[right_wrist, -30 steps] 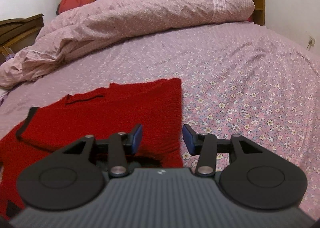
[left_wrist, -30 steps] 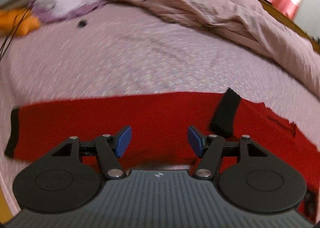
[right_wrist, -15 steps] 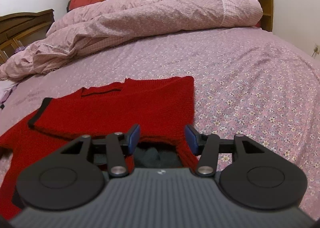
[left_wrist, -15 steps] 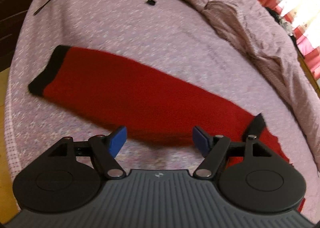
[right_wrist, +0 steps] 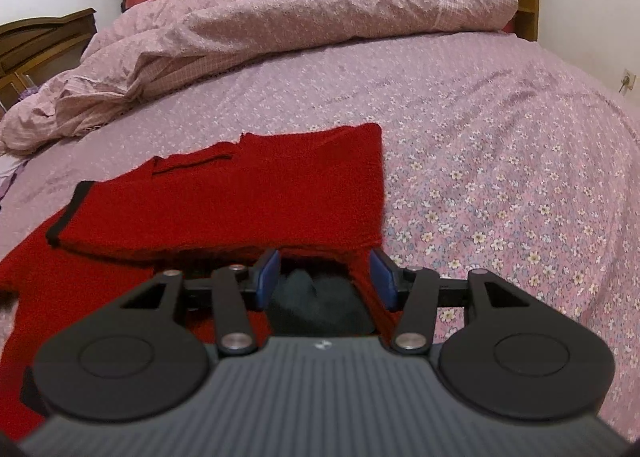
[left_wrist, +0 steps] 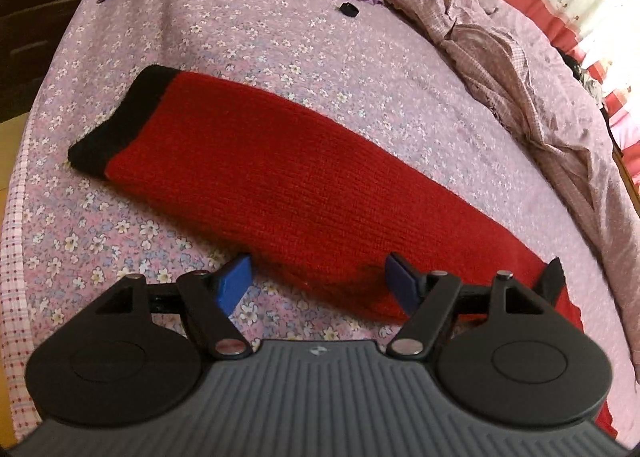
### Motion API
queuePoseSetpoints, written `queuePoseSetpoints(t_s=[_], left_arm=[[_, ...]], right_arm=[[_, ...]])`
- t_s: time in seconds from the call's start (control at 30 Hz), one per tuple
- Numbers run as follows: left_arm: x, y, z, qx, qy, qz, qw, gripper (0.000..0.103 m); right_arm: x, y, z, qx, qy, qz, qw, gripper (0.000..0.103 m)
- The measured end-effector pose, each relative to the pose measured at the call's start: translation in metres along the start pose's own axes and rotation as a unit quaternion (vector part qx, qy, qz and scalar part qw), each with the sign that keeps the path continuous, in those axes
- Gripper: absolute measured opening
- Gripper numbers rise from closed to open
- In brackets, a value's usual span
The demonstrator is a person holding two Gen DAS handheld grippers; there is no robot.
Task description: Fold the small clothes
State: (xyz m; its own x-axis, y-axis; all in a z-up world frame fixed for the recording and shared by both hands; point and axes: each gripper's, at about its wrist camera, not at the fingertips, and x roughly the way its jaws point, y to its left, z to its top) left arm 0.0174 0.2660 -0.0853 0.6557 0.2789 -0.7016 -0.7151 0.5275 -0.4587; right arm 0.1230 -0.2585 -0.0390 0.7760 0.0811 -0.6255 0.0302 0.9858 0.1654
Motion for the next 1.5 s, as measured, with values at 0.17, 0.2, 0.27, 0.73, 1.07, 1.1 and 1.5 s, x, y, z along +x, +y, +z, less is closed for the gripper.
queuePoseSetpoints(t_s=[0.17, 0.2, 0.27, 0.73, 1.07, 1.1, 1.5], left_arm=[[-0.001, 0.004, 0.002, -0.033, -0.007, -0.018, 0.9993, 0.078], [-0.002, 0.006, 0.002, -0.041, -0.010, -0.025, 0.9988, 0.078], [-0.002, 0.008, 0.004, -0.057, -0.013, -0.037, 0.9976, 0.078], [-0.007, 0.014, 0.039, -0.046, -0.079, -0.050, 0.9945, 0.029], [-0.035, -0.031, 0.070, 0.010, -0.120, -0.117, 0.9859, 0.022], [-0.035, -0.037, 0.073, 0.014, -0.123, -0.123, 0.9846, 0.022], [-0.069, -0.130, 0.078, 0.072, -0.125, -0.237, 0.9607, 0.022]], right_arm=[[0.002, 0.000, -0.001, 0.000, 0.006, -0.003, 1.000, 0.052], [0.002, 0.000, -0.001, 0.000, 0.006, -0.003, 1.000, 0.052], [0.003, 0.001, -0.001, -0.002, 0.006, -0.002, 1.000, 0.052], [0.003, 0.001, -0.002, 0.002, 0.006, 0.008, 1.000, 0.052], [-0.002, 0.002, -0.003, 0.008, -0.003, 0.018, 1.000, 0.052], [-0.003, 0.001, -0.003, 0.010, -0.006, 0.018, 1.000, 0.052], [-0.007, -0.003, -0.005, 0.024, -0.014, 0.020, 0.999, 0.052]])
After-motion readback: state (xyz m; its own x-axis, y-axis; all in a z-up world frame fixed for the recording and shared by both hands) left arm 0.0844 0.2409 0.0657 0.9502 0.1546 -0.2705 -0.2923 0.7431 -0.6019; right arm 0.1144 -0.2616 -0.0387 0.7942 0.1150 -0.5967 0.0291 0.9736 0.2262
